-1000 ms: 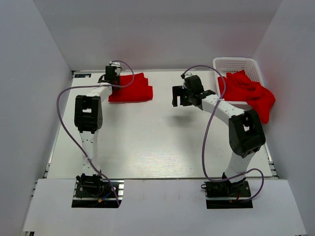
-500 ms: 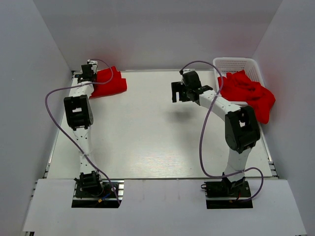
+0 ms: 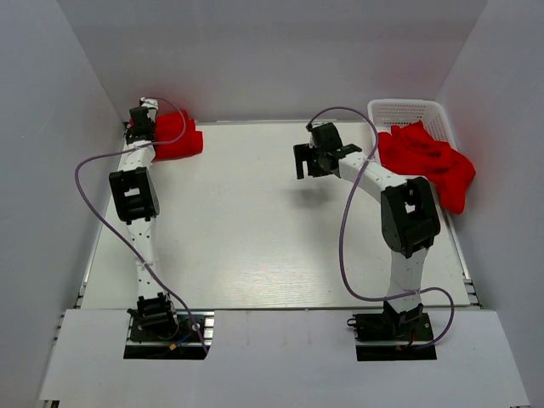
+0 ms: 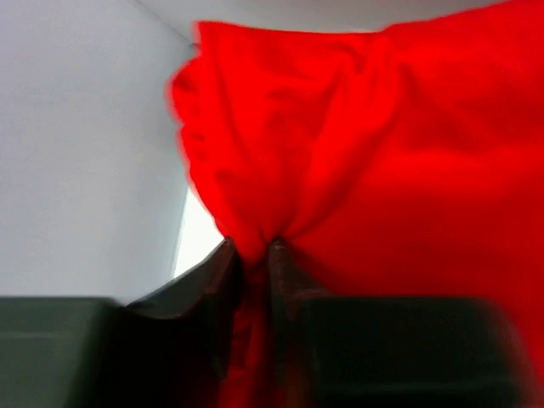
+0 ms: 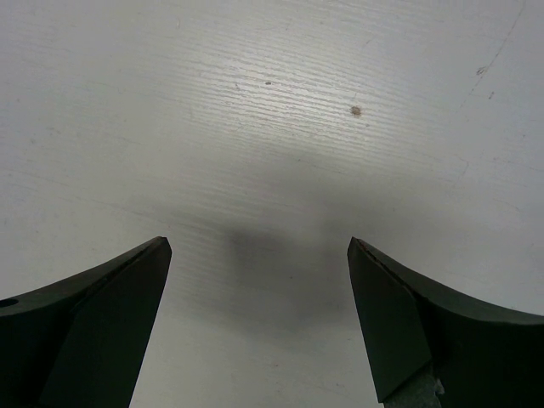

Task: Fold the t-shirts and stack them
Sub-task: Put the neatly folded tshirt into the corner of the board with the left arm

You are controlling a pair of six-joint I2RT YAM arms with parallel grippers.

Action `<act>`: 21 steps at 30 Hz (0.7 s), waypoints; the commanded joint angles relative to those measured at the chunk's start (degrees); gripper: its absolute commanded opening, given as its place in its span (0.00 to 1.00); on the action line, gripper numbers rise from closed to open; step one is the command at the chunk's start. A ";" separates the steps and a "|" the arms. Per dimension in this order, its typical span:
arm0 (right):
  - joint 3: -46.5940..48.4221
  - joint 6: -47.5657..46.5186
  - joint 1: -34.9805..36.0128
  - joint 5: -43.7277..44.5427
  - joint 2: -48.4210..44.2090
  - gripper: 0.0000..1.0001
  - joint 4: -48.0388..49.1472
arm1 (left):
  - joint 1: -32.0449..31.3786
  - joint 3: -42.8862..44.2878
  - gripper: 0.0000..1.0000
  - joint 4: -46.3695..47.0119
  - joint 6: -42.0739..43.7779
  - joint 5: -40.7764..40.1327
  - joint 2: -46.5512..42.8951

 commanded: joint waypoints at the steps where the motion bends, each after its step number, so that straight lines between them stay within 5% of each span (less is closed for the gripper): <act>1: 2.89 -1.08 -0.18 1.12 0.43 0.90 -0.81 | 0.90 3.32 0.37 2.41 0.80 -3.56 -0.78; 2: 3.15 -1.34 -0.18 1.03 0.87 0.90 -0.90 | 0.90 3.32 0.80 0.58 0.79 -2.35 -1.57; 3: 3.67 -1.34 -0.18 0.34 1.22 0.90 -1.16 | 0.90 3.32 1.00 0.04 0.01 -1.55 -3.14; 13: 2.10 0.85 -0.18 -1.00 -0.79 0.90 -0.02 | -1.02 -1.00 1.00 -4.44 -7.29 4.95 -11.16; 21: -4.04 3.67 -0.44 2.26 -6.76 0.90 3.83 | -3.04 -3.52 1.00 -14.72 -21.69 13.21 -17.82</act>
